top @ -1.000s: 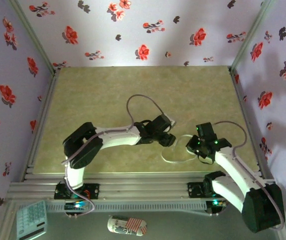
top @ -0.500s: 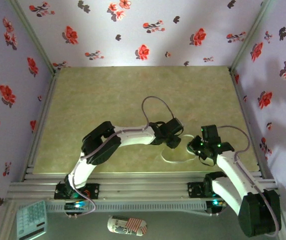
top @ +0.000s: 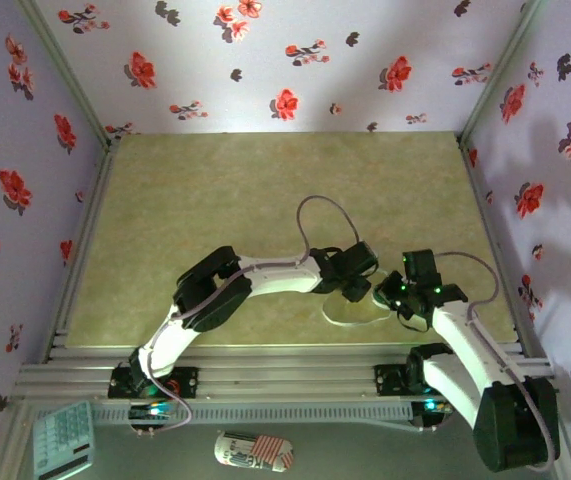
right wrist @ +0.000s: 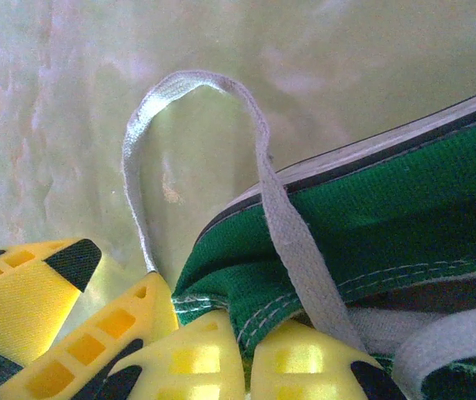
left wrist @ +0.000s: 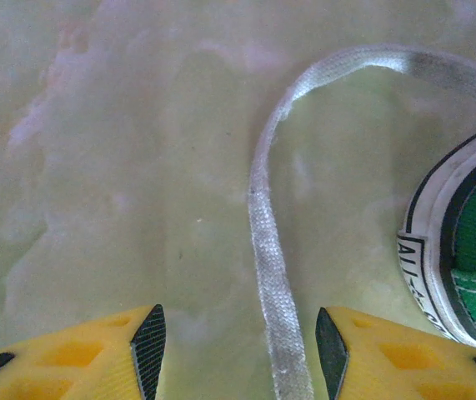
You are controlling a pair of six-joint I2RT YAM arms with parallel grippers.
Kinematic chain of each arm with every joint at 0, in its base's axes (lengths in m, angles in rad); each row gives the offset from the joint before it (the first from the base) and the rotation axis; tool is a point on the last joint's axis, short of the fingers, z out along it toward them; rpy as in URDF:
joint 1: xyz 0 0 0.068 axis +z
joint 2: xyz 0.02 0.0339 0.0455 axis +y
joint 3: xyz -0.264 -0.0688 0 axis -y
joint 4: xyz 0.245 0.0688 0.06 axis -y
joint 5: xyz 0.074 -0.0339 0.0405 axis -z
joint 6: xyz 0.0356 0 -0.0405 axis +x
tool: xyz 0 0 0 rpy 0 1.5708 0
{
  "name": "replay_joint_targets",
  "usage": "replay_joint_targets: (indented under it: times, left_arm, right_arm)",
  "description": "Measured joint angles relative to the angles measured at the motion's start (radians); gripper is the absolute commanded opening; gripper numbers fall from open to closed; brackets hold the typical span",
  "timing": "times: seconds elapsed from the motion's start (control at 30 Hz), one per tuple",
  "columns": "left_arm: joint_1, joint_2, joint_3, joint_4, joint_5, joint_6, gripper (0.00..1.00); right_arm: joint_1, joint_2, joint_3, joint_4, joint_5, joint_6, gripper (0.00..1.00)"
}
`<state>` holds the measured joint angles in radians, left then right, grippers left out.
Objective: Tie the shoes
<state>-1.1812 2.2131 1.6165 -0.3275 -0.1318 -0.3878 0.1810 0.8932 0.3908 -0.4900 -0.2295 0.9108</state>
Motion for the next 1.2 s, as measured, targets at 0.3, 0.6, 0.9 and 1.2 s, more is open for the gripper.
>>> replay_joint_targets:
  times: [0.3,0.6,0.9,1.2]
  left_arm:
    - [-0.001,-0.016,-0.043,0.051,0.003,-0.008,0.65]
    - [-0.001,-0.017,-0.045,0.081,0.029,-0.011,0.67]
    - [-0.002,-0.005,-0.029,0.042,-0.006,-0.009,0.63]
    - [-0.015,0.026,0.018,-0.009,-0.076,0.0,0.45]
  right_arm:
    - [0.0,0.003,0.0,0.0,0.0,0.0,0.0]
    - [0.0,0.003,0.0,0.0,0.0,-0.001,0.0]
    - [0.0,0.003,0.0,0.0,0.0,-0.001,0.0]
    - [0.0,0.003,0.0,0.0,0.0,-0.001,0.0]
